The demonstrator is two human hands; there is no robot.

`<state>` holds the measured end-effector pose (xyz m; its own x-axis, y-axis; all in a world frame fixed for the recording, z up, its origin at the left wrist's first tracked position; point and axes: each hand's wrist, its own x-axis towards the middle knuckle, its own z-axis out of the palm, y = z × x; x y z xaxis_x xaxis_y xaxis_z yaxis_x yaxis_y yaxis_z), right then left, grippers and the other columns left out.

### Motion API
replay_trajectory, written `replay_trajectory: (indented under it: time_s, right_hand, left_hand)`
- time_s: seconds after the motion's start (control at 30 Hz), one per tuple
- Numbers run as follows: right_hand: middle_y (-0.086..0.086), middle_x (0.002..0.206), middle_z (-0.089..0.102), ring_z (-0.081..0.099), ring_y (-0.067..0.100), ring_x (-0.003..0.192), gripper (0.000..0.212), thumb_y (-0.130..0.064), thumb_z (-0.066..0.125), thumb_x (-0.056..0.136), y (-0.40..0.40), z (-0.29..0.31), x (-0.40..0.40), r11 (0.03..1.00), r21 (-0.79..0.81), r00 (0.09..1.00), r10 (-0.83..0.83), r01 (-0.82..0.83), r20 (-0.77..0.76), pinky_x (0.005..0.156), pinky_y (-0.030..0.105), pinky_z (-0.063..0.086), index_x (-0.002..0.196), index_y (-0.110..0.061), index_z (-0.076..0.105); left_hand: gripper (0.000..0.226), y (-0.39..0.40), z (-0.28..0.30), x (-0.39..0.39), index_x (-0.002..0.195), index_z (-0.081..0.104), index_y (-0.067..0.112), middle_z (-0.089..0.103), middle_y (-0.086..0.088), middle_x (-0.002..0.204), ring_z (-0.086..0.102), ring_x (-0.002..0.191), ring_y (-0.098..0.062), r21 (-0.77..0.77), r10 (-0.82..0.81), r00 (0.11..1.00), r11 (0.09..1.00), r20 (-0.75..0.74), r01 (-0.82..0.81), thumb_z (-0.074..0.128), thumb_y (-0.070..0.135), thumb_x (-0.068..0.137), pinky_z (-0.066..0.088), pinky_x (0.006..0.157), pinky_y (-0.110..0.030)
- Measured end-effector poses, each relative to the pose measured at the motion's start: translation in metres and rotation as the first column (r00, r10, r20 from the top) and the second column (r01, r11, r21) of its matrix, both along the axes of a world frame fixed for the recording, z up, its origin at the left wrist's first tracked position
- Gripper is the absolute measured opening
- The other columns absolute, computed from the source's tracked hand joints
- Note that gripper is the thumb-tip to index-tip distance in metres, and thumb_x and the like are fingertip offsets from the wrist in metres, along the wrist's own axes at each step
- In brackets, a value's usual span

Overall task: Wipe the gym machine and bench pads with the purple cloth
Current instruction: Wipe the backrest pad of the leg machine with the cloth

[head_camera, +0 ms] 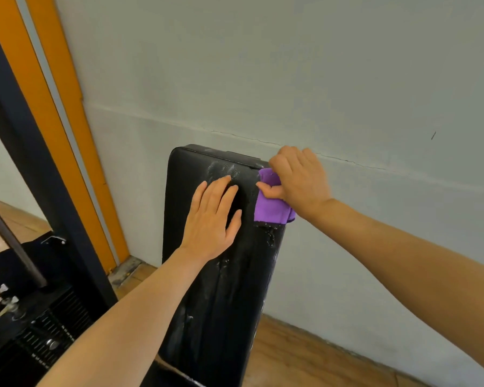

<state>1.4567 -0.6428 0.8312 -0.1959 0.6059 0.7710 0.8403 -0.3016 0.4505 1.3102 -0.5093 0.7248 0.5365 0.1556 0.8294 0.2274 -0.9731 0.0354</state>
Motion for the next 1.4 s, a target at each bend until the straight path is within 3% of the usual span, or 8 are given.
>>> replay_trajectory:
  time_s: [0.1,0.17,0.27,0.4,0.63,1.13,1.33,1.4]
  right_hand:
    - [0.012,0.079,0.063,0.058,0.029,0.066,0.027,-0.027,0.057,0.09,-0.002,-0.016,-0.008,0.996,0.055,0.991,0.081,-0.076,-0.108,0.059,0.036,0.047,0.079,-0.003,0.063]
    - [0.016,0.101,0.068,0.061,0.033,0.083,0.021,-0.02,0.056,0.094,-0.007,-0.029,-0.019,0.994,0.101,0.982,0.066,-0.049,-0.174,0.078,0.041,0.049,0.092,-0.001,0.067]
    - [0.016,0.144,0.049,0.049,0.033,0.12,0.026,-0.019,0.051,0.096,-0.014,-0.047,-0.034,0.992,0.025,0.962,-0.113,0.123,-0.249,0.117,0.05,0.02,0.118,-0.007,0.058]
    - [0.01,0.164,0.008,0.011,0.03,0.151,0.062,-0.044,0.044,0.098,-0.006,-0.065,-0.047,0.964,-0.096,0.893,-0.265,0.248,-0.364,0.121,0.05,-0.01,0.153,-0.017,0.032]
    - [0.015,0.162,0.012,0.004,0.031,0.151,0.059,-0.036,0.033,0.105,0.002,-0.071,-0.027,0.975,-0.078,0.936,-0.221,0.207,-0.275,0.124,0.042,0.005,0.156,-0.012,0.017]
    - [0.013,0.159,0.022,0.013,0.034,0.15,0.075,0.005,0.061,0.086,-0.035,-0.085,-0.016,0.985,-0.168,0.976,-0.058,0.023,-0.21,0.124,0.044,0.01,0.151,-0.006,0.024]
    - [0.018,0.151,0.042,0.037,0.033,0.141,0.049,-0.026,0.045,0.102,0.031,-0.044,-0.027,0.995,-0.065,0.963,-0.091,0.077,-0.255,0.12,0.04,0.021,0.143,0.0,0.046]
    - [0.017,0.154,0.037,0.03,0.033,0.145,0.047,-0.02,0.044,0.103,0.006,-0.058,-0.019,0.994,-0.094,0.977,-0.065,0.047,-0.204,0.122,0.042,0.019,0.145,-0.001,0.042]
  left_hand:
    - [0.051,0.003,0.0,0.006,0.144,0.042,0.007,0.041,-0.015,0.153,0.036,0.144,-0.028,0.011,-0.02,1.0,1.0,0.0,0.02,0.047,0.031,0.1,0.018,0.123,-0.044]
    - [0.054,0.006,-0.003,0.008,0.15,0.037,0.008,0.034,-0.013,0.159,0.029,0.149,-0.026,0.022,-0.019,1.0,1.0,-0.019,0.019,0.043,0.032,0.102,0.015,0.124,-0.044]
    - [0.055,0.013,-0.011,0.012,0.155,0.028,0.012,0.025,-0.01,0.163,0.018,0.153,-0.023,0.025,-0.017,0.999,1.0,-0.042,0.018,0.035,0.036,0.105,0.011,0.125,-0.041]
    - [0.055,0.019,-0.023,0.022,0.157,0.015,0.015,0.011,-0.006,0.165,0.007,0.154,-0.02,0.028,-0.003,0.999,1.0,-0.04,0.004,0.022,0.04,0.109,0.005,0.126,-0.039]
    - [0.058,0.031,-0.036,0.036,0.16,0.005,0.022,-0.001,0.003,0.168,0.006,0.154,-0.019,0.05,-0.065,0.994,0.997,0.089,0.061,0.02,0.04,0.107,0.004,0.125,-0.04]
    - [0.062,0.032,-0.042,0.039,0.16,0.001,0.014,-0.003,0.0,0.168,0.006,0.154,-0.02,0.053,-0.114,0.987,0.993,0.117,0.108,0.021,0.038,0.106,0.005,0.126,-0.04]
    - [0.062,0.038,-0.043,0.039,0.16,0.001,0.013,-0.003,-0.001,0.168,0.006,0.154,-0.021,0.049,-0.112,0.985,0.993,0.129,0.107,0.022,0.038,0.106,0.005,0.125,-0.041]
    - [0.062,0.036,-0.042,0.039,0.16,0.002,0.013,-0.003,-0.001,0.168,0.007,0.154,-0.021,0.055,-0.13,0.984,0.991,0.124,0.124,0.023,0.038,0.106,0.005,0.125,-0.04]
